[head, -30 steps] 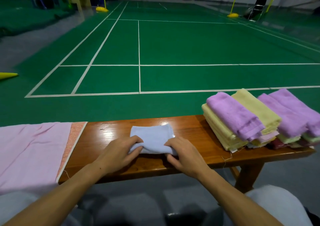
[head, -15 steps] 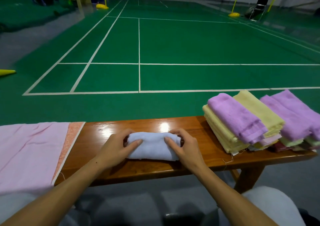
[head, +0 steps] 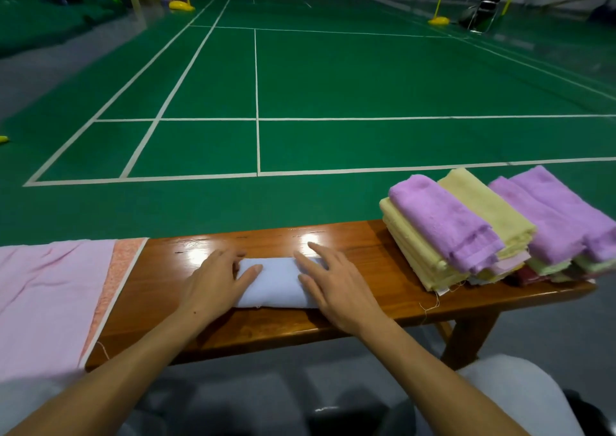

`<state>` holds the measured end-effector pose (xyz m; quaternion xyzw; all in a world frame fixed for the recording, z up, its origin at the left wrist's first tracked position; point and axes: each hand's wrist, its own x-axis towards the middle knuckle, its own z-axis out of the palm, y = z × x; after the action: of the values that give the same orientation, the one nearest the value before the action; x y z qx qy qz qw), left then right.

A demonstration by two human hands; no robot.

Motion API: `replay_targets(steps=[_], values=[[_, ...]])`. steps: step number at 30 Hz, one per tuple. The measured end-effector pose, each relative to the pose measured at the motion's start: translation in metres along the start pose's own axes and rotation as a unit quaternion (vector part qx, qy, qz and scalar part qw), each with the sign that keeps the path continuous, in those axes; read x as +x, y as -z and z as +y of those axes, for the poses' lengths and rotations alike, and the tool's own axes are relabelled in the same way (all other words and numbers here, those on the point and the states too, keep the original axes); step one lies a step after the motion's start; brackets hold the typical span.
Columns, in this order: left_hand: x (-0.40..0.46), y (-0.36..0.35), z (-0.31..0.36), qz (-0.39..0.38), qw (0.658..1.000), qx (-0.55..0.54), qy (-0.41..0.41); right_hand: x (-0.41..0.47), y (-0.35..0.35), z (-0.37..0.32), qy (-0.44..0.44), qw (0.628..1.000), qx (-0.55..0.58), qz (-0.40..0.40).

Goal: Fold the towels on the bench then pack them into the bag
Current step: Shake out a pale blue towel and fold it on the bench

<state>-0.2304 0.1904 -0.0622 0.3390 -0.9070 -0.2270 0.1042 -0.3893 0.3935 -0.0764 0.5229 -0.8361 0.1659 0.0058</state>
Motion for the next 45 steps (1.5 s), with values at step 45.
replay_targets(steps=[45], values=[[0.023,0.026,0.135,-0.041,0.928,-0.371,-0.013,-0.051,0.117,0.046,-0.116,0.915,0.376,0.088]])
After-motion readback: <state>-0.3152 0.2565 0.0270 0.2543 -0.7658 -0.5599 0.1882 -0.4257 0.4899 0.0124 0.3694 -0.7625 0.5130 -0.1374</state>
